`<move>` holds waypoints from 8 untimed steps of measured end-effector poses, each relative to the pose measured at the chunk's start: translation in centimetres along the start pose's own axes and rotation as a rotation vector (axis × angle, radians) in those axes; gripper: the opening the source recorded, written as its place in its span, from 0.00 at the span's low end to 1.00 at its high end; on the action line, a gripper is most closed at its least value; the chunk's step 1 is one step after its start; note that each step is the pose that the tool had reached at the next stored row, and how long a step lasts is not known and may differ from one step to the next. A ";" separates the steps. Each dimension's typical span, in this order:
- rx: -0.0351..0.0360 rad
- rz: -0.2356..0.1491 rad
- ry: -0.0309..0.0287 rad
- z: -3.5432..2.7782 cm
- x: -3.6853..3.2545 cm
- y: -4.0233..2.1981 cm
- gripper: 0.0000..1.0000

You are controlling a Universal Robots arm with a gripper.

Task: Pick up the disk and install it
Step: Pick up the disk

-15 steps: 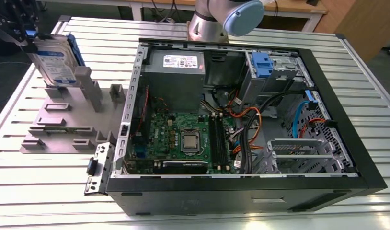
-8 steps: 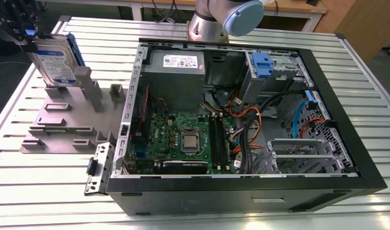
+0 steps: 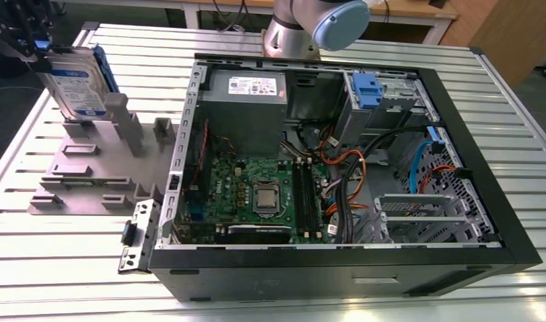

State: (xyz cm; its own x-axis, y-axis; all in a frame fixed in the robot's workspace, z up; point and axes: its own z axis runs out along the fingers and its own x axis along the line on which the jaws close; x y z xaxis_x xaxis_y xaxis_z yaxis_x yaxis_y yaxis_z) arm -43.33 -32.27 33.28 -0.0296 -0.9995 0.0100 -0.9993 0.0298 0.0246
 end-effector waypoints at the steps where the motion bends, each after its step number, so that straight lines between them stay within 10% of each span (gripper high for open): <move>1: 0.0000 0.000 0.0000 -0.02 0.00 0.00 0.36; 8: 0.0001 0.000 0.0000 -0.25 0.00 0.00 0.36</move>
State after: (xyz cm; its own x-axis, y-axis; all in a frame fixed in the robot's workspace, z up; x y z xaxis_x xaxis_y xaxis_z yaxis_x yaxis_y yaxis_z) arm -43.33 -32.27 33.53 -0.0296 -0.9995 0.0100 -0.9993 0.0298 0.0245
